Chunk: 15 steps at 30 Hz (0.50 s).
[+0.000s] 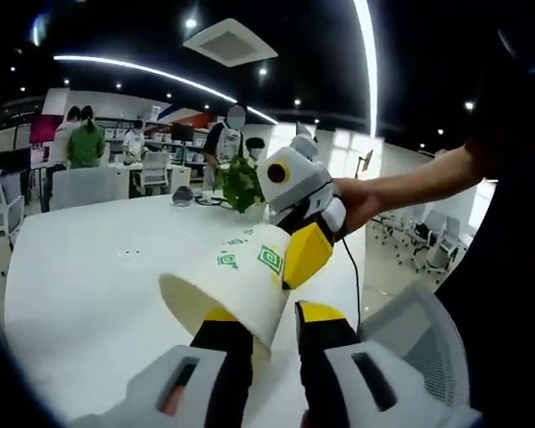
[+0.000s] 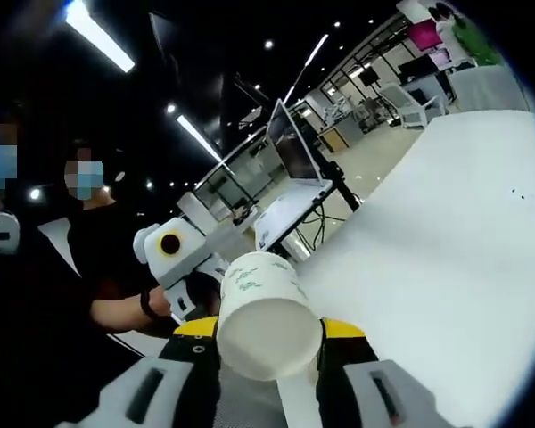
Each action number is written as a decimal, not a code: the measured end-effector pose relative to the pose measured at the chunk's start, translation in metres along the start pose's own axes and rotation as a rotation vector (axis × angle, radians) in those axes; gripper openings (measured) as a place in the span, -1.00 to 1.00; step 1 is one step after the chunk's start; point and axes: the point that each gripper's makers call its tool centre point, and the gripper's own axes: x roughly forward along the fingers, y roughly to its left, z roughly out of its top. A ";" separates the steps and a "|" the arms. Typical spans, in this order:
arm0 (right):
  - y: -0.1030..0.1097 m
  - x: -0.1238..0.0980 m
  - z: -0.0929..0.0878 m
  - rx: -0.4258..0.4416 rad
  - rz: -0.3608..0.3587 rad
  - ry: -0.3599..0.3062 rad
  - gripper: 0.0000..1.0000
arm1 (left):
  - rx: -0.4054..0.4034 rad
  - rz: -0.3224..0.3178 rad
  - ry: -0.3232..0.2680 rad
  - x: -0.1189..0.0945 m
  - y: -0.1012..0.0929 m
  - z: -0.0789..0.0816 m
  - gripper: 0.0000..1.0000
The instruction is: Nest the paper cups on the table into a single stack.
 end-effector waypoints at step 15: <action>0.012 0.009 -0.006 0.016 0.048 0.021 -0.19 | 0.017 -0.018 -0.007 0.001 -0.008 0.003 -0.70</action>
